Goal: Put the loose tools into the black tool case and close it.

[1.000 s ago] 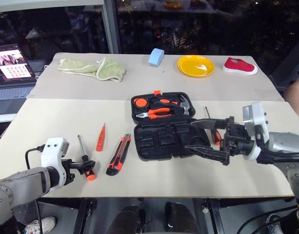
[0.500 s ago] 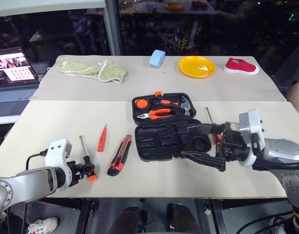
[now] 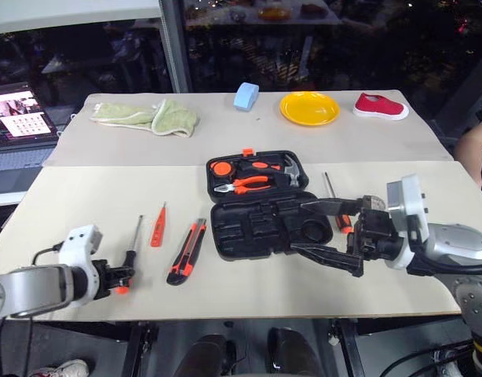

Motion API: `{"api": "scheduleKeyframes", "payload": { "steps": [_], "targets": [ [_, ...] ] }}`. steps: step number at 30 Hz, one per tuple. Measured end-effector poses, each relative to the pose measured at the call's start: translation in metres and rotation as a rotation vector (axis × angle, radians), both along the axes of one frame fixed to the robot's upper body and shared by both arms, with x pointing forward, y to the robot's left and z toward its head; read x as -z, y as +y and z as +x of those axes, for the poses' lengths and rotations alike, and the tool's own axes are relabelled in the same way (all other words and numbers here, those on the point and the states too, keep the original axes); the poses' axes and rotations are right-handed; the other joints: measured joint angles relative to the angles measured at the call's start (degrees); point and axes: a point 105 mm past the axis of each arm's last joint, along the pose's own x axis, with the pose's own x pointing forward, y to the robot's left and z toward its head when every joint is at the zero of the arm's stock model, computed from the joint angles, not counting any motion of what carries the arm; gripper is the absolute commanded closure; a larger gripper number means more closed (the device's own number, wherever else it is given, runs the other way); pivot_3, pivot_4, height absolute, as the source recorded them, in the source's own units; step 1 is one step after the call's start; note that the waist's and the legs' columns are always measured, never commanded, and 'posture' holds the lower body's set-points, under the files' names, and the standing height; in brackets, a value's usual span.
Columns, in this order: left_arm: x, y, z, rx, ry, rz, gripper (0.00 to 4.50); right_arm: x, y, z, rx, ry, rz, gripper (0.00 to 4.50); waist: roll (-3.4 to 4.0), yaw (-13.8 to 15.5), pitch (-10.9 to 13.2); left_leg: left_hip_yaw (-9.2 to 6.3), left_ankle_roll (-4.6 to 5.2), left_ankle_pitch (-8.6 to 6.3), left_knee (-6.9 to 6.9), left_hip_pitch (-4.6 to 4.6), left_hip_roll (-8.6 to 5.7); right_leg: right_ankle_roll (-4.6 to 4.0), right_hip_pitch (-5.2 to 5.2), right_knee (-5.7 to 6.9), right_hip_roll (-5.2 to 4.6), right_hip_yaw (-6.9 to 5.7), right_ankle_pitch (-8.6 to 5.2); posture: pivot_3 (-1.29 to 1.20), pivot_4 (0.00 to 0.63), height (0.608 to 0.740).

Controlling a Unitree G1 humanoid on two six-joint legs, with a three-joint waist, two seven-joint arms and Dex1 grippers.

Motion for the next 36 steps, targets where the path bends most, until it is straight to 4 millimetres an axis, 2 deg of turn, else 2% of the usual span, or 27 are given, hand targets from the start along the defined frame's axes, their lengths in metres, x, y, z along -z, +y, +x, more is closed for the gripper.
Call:
{"api": "scheduleKeyframes", "payload": {
  "steps": [1, 2, 4, 6, 7, 8, 12, 14, 17, 24, 27, 31, 36],
  "targets": [
    [-0.004, 0.012, 0.007, 0.022, -0.027, 0.085, 3.62, 0.000, -0.001, 0.000, 0.005, 0.002, -0.003, 0.00, -0.14, 0.0, 0.1, -0.01, -0.22, 0.13, -0.05, -0.04, 0.03, -0.05, -0.06, 0.04, 0.00, -0.06, -0.03, 0.00, 0.150, 0.732],
    [-0.016, 0.033, 0.023, 0.051, -0.097, 0.203, 3.62, 0.001, -0.006, 0.001, 0.022, 0.006, -0.009, 0.00, -0.38, 0.0, 0.3, 0.00, -0.39, 0.24, -0.18, -0.12, 0.05, -0.08, -0.18, 0.04, 0.00, -0.10, -0.01, 0.00, 0.150, 0.732],
    [-0.038, 0.038, 0.045, 0.133, -0.220, 0.262, 3.62, 0.003, -0.010, 0.001, 0.039, 0.015, -0.023, 0.00, -0.69, 0.3, 0.5, -0.02, -0.51, 0.32, -0.26, -0.22, 0.11, -0.16, -0.27, -0.01, 0.00, -0.19, 0.03, 0.00, 0.150, 0.732],
    [-0.068, 0.015, 0.072, 0.352, -0.391, 0.268, 3.62, 0.002, -0.013, 0.001, 0.051, 0.012, -0.026, 0.00, -0.83, 1.1, 0.5, -0.02, -0.38, 0.24, -0.24, -0.42, 0.10, -0.18, -0.34, -0.11, -0.09, -0.26, 0.05, 0.00, 0.150, 0.732],
    [-0.080, 0.004, 0.078, 0.454, -0.452, 0.268, 3.62, 0.003, -0.014, 0.001, 0.056, 0.012, -0.026, 0.00, -0.89, 1.2, 0.5, -0.02, -0.29, 0.19, -0.21, -0.62, 0.10, -0.20, -0.46, -0.18, -0.10, -0.29, 0.08, 0.00, 0.150, 0.732],
    [-0.089, -0.010, 0.083, 0.569, -0.492, 0.265, 3.62, 0.004, -0.017, 0.000, 0.068, 0.016, -0.027, 0.00, -0.91, 1.3, 0.5, -0.02, -0.17, 0.12, -0.19, -0.75, 0.07, -0.50, -0.54, -0.25, -0.12, -0.30, 0.28, 0.00, 0.150, 0.732],
    [-0.107, -0.056, 0.099, 0.966, -0.557, 0.259, 3.62, 0.006, -0.028, 0.003, 0.140, 0.025, -0.024, 0.00, -0.97, 1.5, 0.5, -0.14, 0.29, 0.00, 0.34, -1.92, -0.09, -0.49, -1.52, -0.12, -0.13, -0.60, 0.43, 0.00, 0.150, 0.732],
    [-0.108, -0.074, 0.105, 1.093, -0.549, 0.253, 3.62, 0.008, -0.035, 0.005, 0.182, 0.031, -0.029, 0.00, -0.98, 1.4, 0.5, -0.30, 0.71, 0.23, 0.46, -2.19, -0.09, -0.48, -1.56, -0.08, -0.06, -0.91, 0.45, 0.00, 0.150, 0.732],
    [-0.105, -0.115, 0.120, 1.293, -0.512, 0.213, 3.62, 0.014, -0.053, 0.010, 0.302, 0.032, -0.059, 0.00, -1.03, 1.3, 0.5, -0.54, 0.77, 0.26, 0.58, -2.48, -0.17, -0.43, -1.53, -0.26, -0.11, -1.52, 0.47, 0.00, 0.150, 0.732],
    [-0.079, -0.185, 0.125, 1.592, -0.385, 0.182, 3.62, 0.029, -0.091, 0.016, 0.544, 0.035, -0.104, 0.00, -1.09, 1.2, 0.6, -0.87, 0.91, 0.19, 1.28, -2.71, -0.09, -0.33, -1.42, -0.35, -0.16, -1.40, 0.49, 0.00, 0.150, 0.732],
    [-0.064, -0.199, 0.129, 1.612, -0.328, 0.192, 3.62, 0.034, -0.097, 0.014, 0.589, 0.046, -0.108, 0.00, -1.11, 1.1, 0.6, -0.88, 1.06, 0.10, 1.50, -2.67, -0.05, -0.32, -1.38, -0.09, -0.18, -1.31, 0.48, 0.00, 0.150, 0.732],
    [-0.057, -0.225, 0.145, 1.576, -0.327, 0.257, 3.62, 0.032, -0.096, 0.010, 0.619, 0.028, -0.092, 0.00, -1.10, 1.3, 0.6, -0.93, 1.58, -0.15, 1.87, -2.73, -0.02, -0.22, -1.31, -0.01, -0.17, -1.33, 0.51, 0.00, 0.150, 0.732],
    [-0.047, -0.242, 0.153, 1.562, -0.303, 0.262, 3.62, 0.028, -0.097, 0.010, 0.649, 0.007, -0.076, 0.00, -1.10, 1.2, 0.6, -0.91, 1.50, -0.09, 2.26, -2.88, -0.04, -0.10, -1.36, 0.11, -0.15, -1.37, 0.60, 0.00, 0.150, 0.732]
  ]
}}
